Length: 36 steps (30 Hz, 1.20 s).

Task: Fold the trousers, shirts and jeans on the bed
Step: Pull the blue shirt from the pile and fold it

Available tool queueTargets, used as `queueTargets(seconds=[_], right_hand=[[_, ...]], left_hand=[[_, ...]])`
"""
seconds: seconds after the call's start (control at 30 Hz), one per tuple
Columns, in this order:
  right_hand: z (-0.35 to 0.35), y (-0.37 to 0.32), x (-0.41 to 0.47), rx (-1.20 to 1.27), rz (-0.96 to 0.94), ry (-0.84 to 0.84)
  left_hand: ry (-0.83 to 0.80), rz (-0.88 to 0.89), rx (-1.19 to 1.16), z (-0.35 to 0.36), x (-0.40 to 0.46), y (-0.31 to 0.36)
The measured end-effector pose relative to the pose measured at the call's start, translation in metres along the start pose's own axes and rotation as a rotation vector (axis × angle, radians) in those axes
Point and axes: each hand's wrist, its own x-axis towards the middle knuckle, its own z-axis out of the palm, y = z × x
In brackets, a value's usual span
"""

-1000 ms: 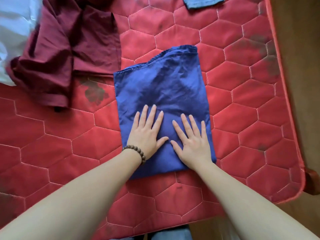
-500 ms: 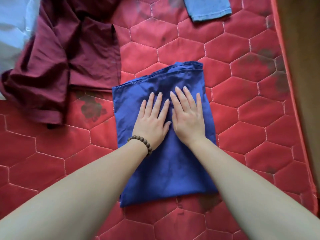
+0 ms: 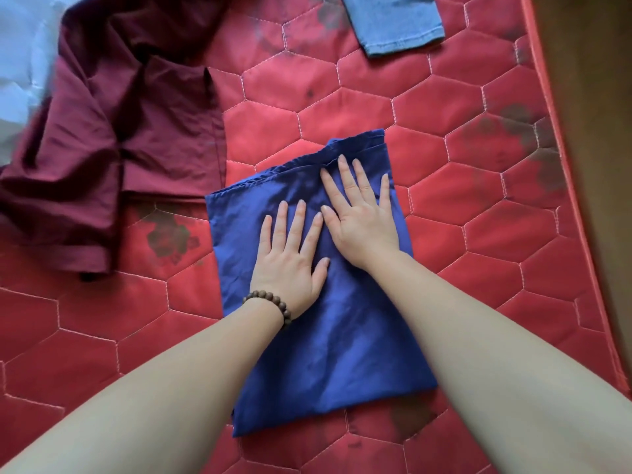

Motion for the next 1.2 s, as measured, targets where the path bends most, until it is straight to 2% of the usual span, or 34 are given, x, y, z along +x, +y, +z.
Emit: queueTargets(seconds=[0.07, 0.17, 0.23, 0.33, 0.37, 0.43, 0.5, 0.57, 0.63, 0.7, 0.77, 0.87, 0.93, 1.03, 1.2], right_hand=[[-0.014, 0.006, -0.014, 0.154, -0.001, 0.121], [-0.023, 0.018, -0.061, 0.255, 0.198, 0.266], [-0.023, 0.021, -0.097, 0.220, 0.403, 0.229], [-0.016, 0.017, -0.137, 0.166, 0.615, 0.071], [-0.013, 0.013, -0.147, 0.159, 0.640, 0.039], [-0.005, 0.005, -0.162, 0.167, 0.678, 0.033], [0.000, 0.000, -0.168, 0.207, 0.757, 0.029], [0.001, -0.003, -0.167, 0.233, 0.831, -0.057], [0.002, -0.005, -0.167, 0.220, 0.819, -0.117], [0.002, -0.003, -0.170, 0.241, 0.787, -0.100], [-0.005, 0.004, -0.173, 0.275, 0.795, -0.039], [-0.027, 0.023, -0.174, 0.264, 0.771, 0.124], [-0.054, 0.040, -0.172, 0.248, 0.728, 0.277], [-0.101, 0.062, -0.171, 0.153, 0.638, 0.513], [-0.182, 0.086, -0.179, -0.027, 0.518, 0.752]], left_hand=[[0.012, -0.014, -0.039, -0.013, 0.001, 0.004], [0.174, 0.121, 0.021, -0.034, 0.014, 0.018], [0.162, 0.338, 0.108, -0.048, 0.038, 0.032], [-0.082, 0.700, 0.329, -0.061, 0.082, 0.053], [-0.193, 0.774, 0.396, -0.063, 0.095, 0.057], [-0.359, 0.811, 0.464, -0.066, 0.114, 0.061], [-0.317, 0.824, 0.500, -0.071, 0.122, 0.060], [-0.254, 0.868, 0.538, -0.076, 0.123, 0.058], [-0.245, 0.891, 0.548, -0.080, 0.124, 0.053], [-0.230, 0.922, 0.537, -0.084, 0.124, 0.049], [-0.219, 0.937, 0.501, -0.090, 0.122, 0.044], [-0.185, 0.853, 0.425, -0.113, 0.119, 0.040], [-0.078, 0.823, 0.383, -0.138, 0.121, 0.043], [0.093, 0.867, 0.314, -0.184, 0.121, 0.057], [0.376, 0.970, 0.233, -0.268, 0.111, 0.083]])
